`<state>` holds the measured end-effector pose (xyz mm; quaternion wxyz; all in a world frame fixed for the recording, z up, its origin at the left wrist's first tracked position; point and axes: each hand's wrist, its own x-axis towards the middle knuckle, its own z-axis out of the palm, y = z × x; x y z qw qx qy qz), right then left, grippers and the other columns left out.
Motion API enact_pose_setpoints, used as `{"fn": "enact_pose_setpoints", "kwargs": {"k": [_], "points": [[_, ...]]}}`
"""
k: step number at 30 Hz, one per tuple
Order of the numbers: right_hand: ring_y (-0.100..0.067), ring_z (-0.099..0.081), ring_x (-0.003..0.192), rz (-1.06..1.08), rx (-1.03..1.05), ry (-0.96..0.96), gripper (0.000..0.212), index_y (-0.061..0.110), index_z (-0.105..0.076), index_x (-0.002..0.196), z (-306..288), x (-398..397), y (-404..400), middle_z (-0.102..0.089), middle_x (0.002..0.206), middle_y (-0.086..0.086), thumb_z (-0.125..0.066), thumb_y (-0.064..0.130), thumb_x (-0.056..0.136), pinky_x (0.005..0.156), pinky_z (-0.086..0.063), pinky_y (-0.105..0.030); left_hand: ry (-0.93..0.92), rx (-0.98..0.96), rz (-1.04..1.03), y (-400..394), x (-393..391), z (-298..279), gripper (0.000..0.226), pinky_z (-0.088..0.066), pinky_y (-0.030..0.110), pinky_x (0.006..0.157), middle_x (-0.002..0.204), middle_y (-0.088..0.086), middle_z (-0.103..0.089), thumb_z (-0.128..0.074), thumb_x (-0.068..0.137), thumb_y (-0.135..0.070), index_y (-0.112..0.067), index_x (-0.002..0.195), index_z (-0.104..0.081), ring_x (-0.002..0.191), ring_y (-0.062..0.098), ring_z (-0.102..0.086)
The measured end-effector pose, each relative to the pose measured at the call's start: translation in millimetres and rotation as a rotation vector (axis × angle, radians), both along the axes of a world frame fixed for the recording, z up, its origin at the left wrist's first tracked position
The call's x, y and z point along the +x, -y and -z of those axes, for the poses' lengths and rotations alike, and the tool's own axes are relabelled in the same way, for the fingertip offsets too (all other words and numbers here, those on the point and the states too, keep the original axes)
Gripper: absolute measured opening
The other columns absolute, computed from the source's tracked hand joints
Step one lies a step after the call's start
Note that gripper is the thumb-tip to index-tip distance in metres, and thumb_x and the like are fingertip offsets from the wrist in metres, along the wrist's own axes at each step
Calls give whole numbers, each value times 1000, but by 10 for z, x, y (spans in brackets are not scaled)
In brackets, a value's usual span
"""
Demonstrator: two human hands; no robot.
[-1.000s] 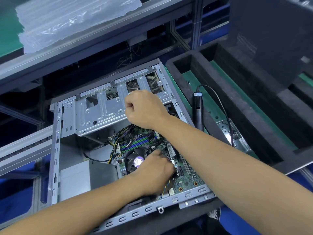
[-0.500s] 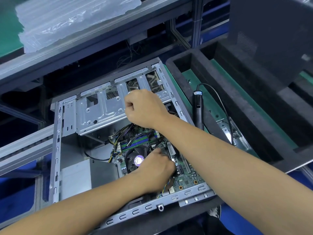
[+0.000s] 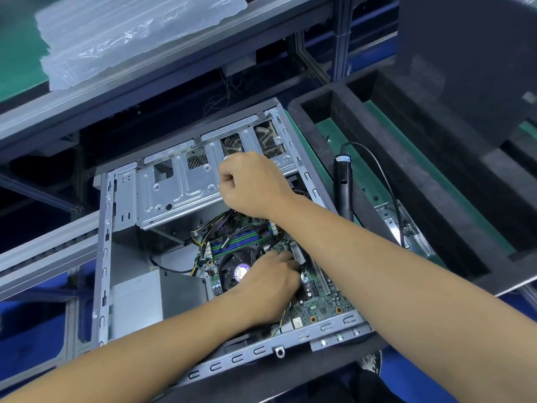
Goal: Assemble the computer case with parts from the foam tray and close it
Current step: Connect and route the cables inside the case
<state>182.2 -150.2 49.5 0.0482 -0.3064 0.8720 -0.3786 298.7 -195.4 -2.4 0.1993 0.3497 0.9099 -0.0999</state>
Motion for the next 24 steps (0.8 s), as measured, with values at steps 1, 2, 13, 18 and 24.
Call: {"fn": "enact_pose_setpoints", "kwargs": {"k": [1,2,13,18,24], "points": [[-18,-45,63,1,1,3,35,24,-34,56,1,-2,0,-45,64,7,-52,7,81,50,-26,-25,2,-2,-3,-1,1,4,14,-26,30,73,96,0,-59,-53,84,-23,-17,90,-65,100,22,-47],[-18,-45,63,2,1,5,36,24,-34,56,3,-5,-1,-45,64,7,-52,8,81,50,-26,-24,4,-3,-6,-1,2,9,14,-26,30,74,96,0,-60,-54,85,-23,-17,91,-65,100,22,-48],[-20,-47,65,0,7,16,35,25,-34,56,1,-3,-3,-46,66,4,-52,7,81,51,-28,-25,17,-1,-12,-9,7,-8,13,-26,29,74,91,0,-62,-55,83,-25,-17,84,-64,94,21,-49],[-21,-48,66,-2,12,14,35,25,-34,56,2,-5,-7,-49,68,3,-52,8,82,51,-28,-24,13,12,-13,-9,17,-22,17,-29,30,75,88,1,-61,-55,81,-31,-17,81,-64,92,22,-49],[-21,-49,67,-5,4,12,37,27,-33,56,-4,-5,-4,-50,70,3,-52,8,82,52,-29,-24,1,5,-5,-17,37,4,22,-28,32,77,91,2,-62,-53,84,-35,-17,85,-65,93,22,-49]]}}
